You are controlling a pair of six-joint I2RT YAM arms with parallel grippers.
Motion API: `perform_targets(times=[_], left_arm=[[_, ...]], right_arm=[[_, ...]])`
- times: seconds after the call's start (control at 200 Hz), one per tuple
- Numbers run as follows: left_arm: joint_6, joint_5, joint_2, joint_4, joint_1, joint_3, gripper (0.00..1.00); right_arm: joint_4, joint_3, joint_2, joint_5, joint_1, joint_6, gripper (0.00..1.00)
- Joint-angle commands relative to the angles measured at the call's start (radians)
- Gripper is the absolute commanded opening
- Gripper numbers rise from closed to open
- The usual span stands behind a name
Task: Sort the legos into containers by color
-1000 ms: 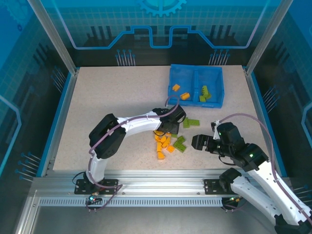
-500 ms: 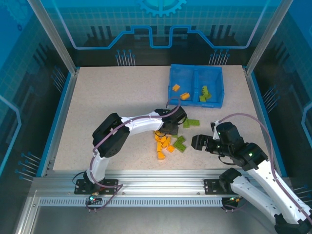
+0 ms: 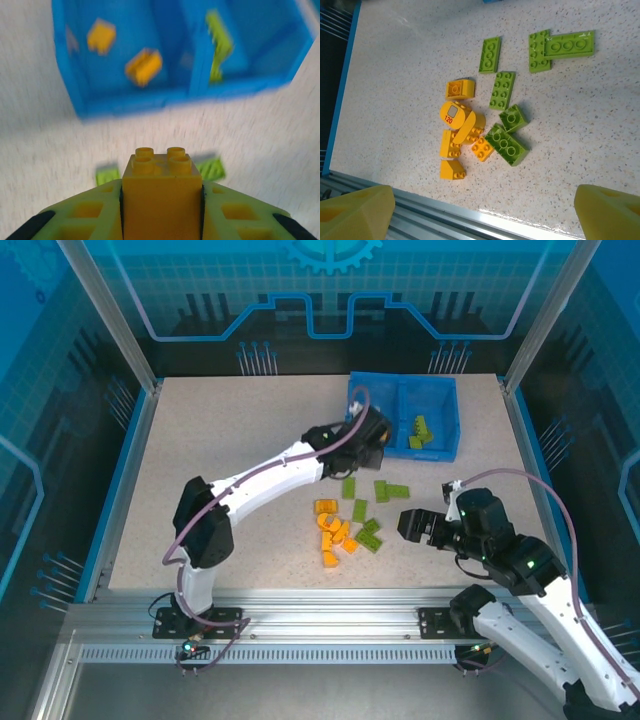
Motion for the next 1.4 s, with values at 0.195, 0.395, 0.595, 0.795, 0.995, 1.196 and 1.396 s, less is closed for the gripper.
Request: perform_targets(times=[0.195,0.395,0.595,0.795,0.995,1.196,1.396], left_arm=[[0.261,-0.044,0.424,0.046,0.123,0.555,0.26],[0.342,-0.031,0.601,0.110,0.139,0.719,0.25],[0.314,-0.028,0.662,0.111,0.138,0.698,0.29],[0.286,-0.051,0.677,0.139,0.139,0.631,0.30],[0.234,-0.019,0.683,0.120,0.138,0.622,0.43],[0.228,0.001,0.621,0.116,0.132,0.616,0.51],[0.242,0.025,0.407,0.137,0.093,0.532,0.48]], right_arm=[[-0.004,0.008,-0.032,0.069,0.016,-0.005,0.95],[-0.028,0.004,-0.056,0.076,0.016,-0.008,0.95],[-0.032,-0.009,-0.070,0.080,0.016,-0.008,0.96],[-0.044,-0.003,-0.073,0.068,0.016,-0.004,0.96],[-0.055,0.018,-0.074,0.068,0.016,-0.001,0.96],[-0.062,0.022,-0.075,0.064,0.016,0.002,0.96],[-0.051,0.012,-0.073,0.079,0.016,0.008,0.96]])
